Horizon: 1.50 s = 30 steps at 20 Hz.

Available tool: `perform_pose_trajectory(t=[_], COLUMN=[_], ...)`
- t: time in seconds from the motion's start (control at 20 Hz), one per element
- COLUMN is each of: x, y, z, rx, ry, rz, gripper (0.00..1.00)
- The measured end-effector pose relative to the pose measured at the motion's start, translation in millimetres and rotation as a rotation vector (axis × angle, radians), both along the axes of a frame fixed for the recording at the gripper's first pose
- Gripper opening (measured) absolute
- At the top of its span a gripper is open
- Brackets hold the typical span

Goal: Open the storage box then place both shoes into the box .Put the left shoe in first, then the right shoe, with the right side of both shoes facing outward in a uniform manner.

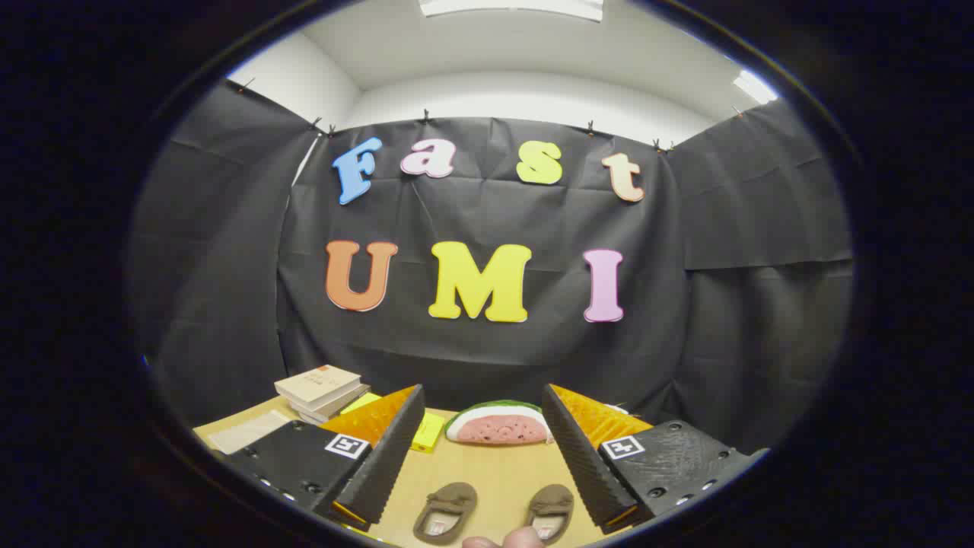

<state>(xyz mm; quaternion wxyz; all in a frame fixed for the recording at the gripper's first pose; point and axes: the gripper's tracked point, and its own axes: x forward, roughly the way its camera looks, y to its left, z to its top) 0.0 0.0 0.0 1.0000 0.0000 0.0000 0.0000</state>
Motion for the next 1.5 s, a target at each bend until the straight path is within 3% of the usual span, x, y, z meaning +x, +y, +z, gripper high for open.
perform_pose_trajectory(t=[1.1, 1.5], x=[-7, -7], y=[-1, 24], z=[-16, -51], rx=[0.033, 0.123], ry=[0.058, 0.159], rz=[0.033, 0.135], gripper=[0.95, 0.95])
